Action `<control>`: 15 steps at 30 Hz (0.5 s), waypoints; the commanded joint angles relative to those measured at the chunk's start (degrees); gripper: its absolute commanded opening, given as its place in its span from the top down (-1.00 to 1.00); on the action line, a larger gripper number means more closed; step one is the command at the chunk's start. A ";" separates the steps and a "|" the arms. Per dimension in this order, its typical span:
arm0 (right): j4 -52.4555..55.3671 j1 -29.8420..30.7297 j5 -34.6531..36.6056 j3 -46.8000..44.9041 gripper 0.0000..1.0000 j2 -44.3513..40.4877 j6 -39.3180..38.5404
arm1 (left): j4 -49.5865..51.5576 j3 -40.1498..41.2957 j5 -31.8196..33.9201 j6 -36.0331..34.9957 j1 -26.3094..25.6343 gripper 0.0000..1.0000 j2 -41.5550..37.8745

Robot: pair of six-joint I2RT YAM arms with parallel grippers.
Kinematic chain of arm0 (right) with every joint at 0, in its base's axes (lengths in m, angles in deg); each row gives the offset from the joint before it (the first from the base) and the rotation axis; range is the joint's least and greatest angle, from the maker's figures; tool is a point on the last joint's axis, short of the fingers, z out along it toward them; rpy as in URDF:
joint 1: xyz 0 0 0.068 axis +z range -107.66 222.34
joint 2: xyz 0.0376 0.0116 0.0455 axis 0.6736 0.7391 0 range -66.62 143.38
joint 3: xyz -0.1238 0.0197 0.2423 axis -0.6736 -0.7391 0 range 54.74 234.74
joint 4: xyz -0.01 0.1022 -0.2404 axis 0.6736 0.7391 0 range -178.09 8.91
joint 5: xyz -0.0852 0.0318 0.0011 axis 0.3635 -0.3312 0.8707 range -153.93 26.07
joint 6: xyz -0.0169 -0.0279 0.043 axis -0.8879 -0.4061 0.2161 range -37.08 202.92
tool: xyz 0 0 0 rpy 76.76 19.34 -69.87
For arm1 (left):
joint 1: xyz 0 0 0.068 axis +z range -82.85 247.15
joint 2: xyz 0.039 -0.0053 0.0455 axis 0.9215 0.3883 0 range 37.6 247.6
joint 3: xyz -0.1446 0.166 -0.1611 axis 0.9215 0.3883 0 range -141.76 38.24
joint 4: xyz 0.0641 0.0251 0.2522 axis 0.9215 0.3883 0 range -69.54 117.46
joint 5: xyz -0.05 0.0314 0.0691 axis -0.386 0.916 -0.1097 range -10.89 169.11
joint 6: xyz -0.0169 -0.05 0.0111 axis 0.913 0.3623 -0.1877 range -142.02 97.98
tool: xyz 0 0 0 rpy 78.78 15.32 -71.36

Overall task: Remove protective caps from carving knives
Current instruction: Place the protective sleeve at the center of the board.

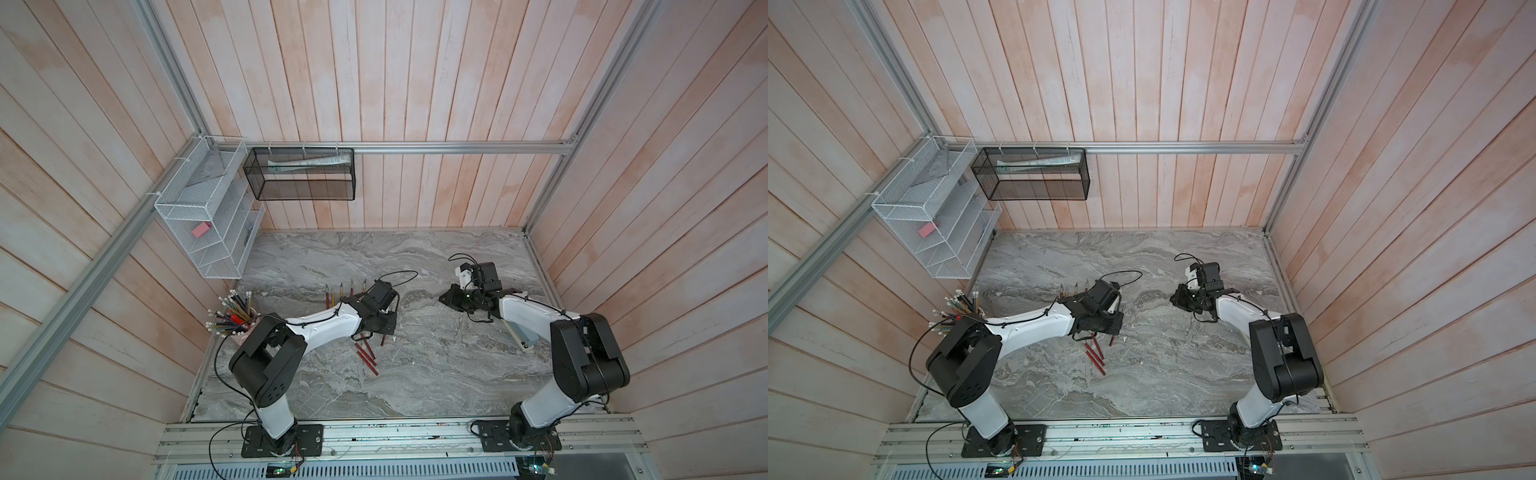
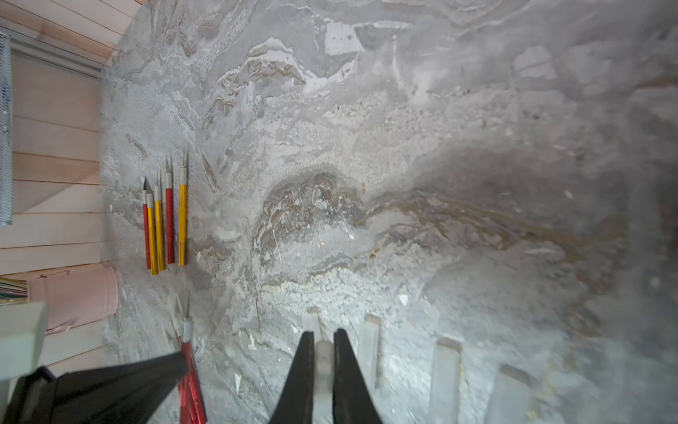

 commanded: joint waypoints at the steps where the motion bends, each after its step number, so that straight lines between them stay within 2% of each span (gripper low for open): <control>1: 7.75 0.28 7.01 -2.51 1.00 -3.58 -3.88 | 0.00 -2.35 0.43 0.04 1.82 1.00 1.49; 8: 15.24 3.16 12.47 -5.37 1.00 -7.85 -5.92 | 0.22 -7.10 0.16 -0.86 3.86 1.00 4.81; 15: 15.72 5.77 12.39 -6.81 1.00 -6.79 -6.30 | 1.20 -11.10 0.62 -1.82 4.67 1.00 8.51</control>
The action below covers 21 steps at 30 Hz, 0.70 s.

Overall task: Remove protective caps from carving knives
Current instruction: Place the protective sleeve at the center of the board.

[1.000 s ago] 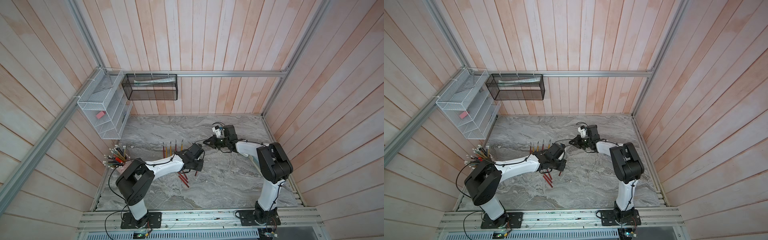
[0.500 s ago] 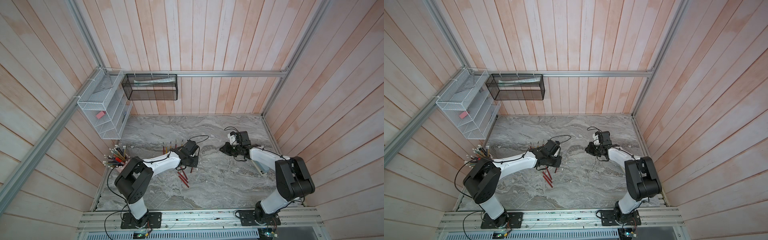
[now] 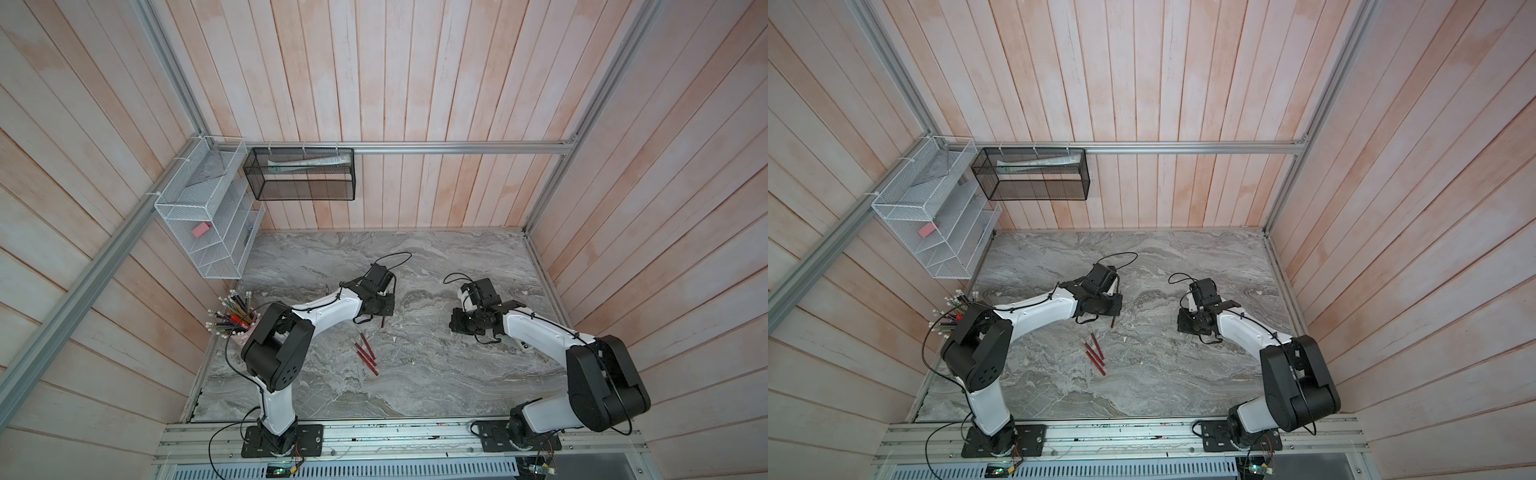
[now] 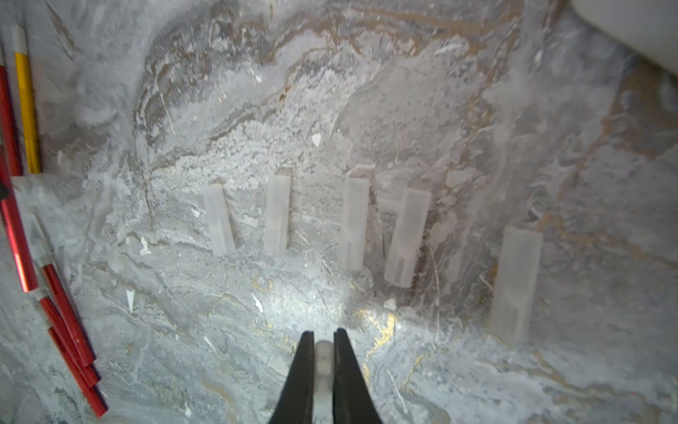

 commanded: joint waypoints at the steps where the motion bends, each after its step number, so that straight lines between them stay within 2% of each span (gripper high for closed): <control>1: 1.52 0.82 1.43 -0.94 1.00 1.01 -0.95 | 1.23 -2.21 0.53 -1.53 0.67 1.00 2.10; 5: 0.24 0.91 0.82 -1.22 0.98 2.82 -1.04 | 1.62 -3.40 0.80 -1.87 1.12 1.00 3.47; 17: -1.77 0.87 0.63 -1.14 0.58 4.79 -0.87 | 1.80 -5.74 1.15 -2.86 3.05 1.00 6.78; 21: -2.03 0.89 0.72 -1.31 0.50 4.17 -0.51 | 2.28 -7.24 1.66 -3.63 3.68 1.00 8.10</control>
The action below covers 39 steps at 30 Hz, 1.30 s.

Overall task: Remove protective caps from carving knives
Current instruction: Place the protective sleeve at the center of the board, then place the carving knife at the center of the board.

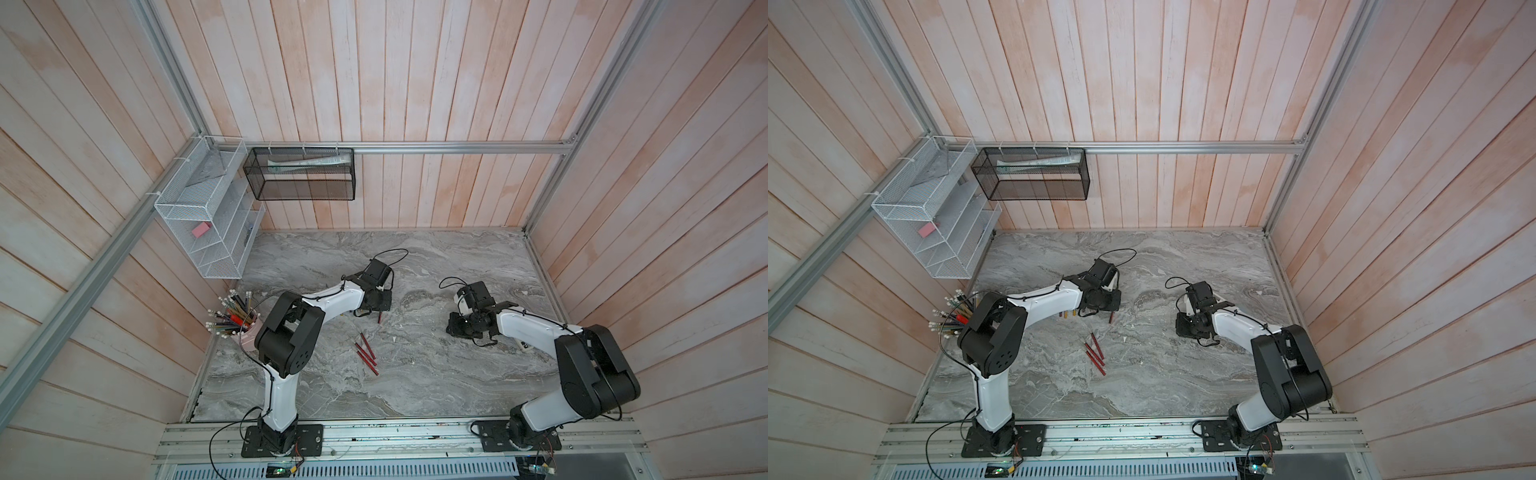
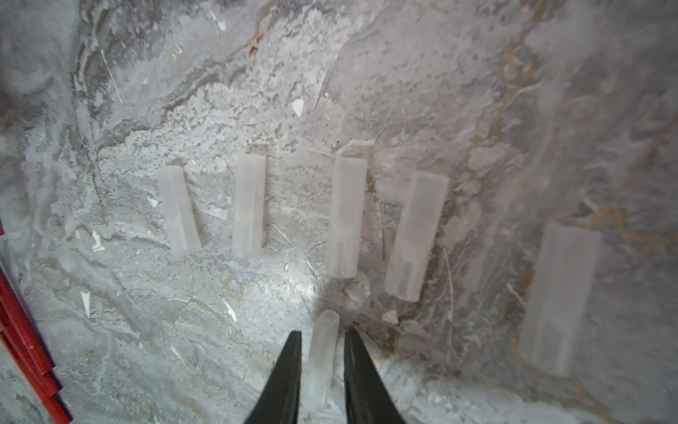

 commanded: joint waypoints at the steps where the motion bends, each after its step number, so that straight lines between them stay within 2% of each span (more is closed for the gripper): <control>1: -0.09 0.25 0.61 -0.68 0.50 -0.17 -0.17 | 0.98 -2.50 1.65 -1.51 0.68 1.00 1.65; 13: 2.66 0.26 0.74 0.43 0.47 -6.31 0.54 | 3.32 -8.77 5.00 -3.10 1.96 1.00 6.53; 24: 3.41 0.30 0.45 0.91 0.45 -9.37 0.93 | 4.15 -12.48 5.48 -3.11 3.49 1.00 10.59; 31: 2.99 0.29 0.28 0.47 0.45 -9.37 0.98 | 4.71 -13.27 6.36 -3.17 3.68 0.67 11.79; 39: 2.79 0.30 0.45 0.29 0.44 -9.50 0.98 | 4.71 -12.87 6.45 -2.91 3.77 0.64 12.42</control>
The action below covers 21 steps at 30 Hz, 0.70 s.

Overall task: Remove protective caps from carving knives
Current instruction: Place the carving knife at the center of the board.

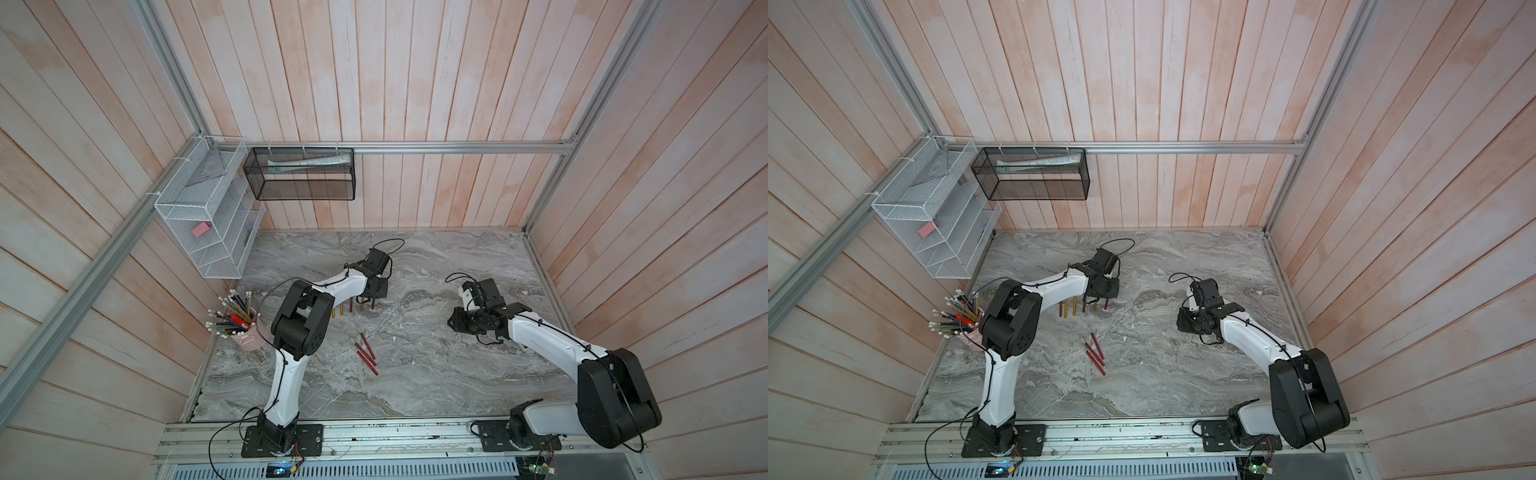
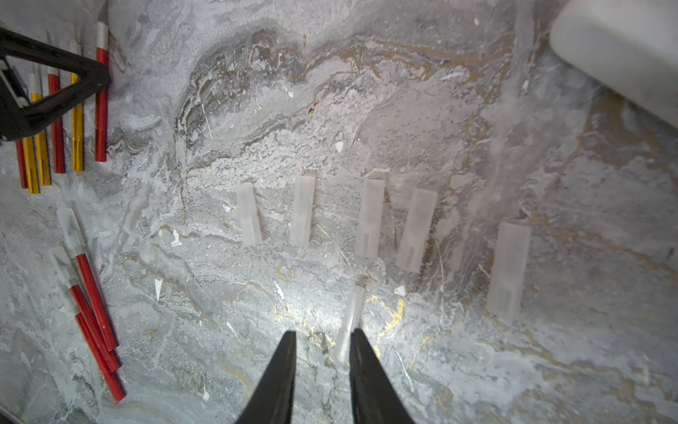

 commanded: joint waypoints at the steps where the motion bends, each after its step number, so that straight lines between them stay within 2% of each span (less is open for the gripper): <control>1: 0.88 0.25 0.45 0.29 0.44 -0.63 0.47 | 1.20 -0.40 0.58 -0.11 0.34 0.64 1.88; 15: 0.52 0.34 -0.60 0.20 0.42 -0.62 1.05 | 3.30 -0.32 1.62 0.44 0.25 0.54 -7.04; 21: 0.43 1.66 -0.51 1.11 0.42 -0.07 1.18 | 3.28 4.30 1.71 2.04 -0.35 0.53 -14.46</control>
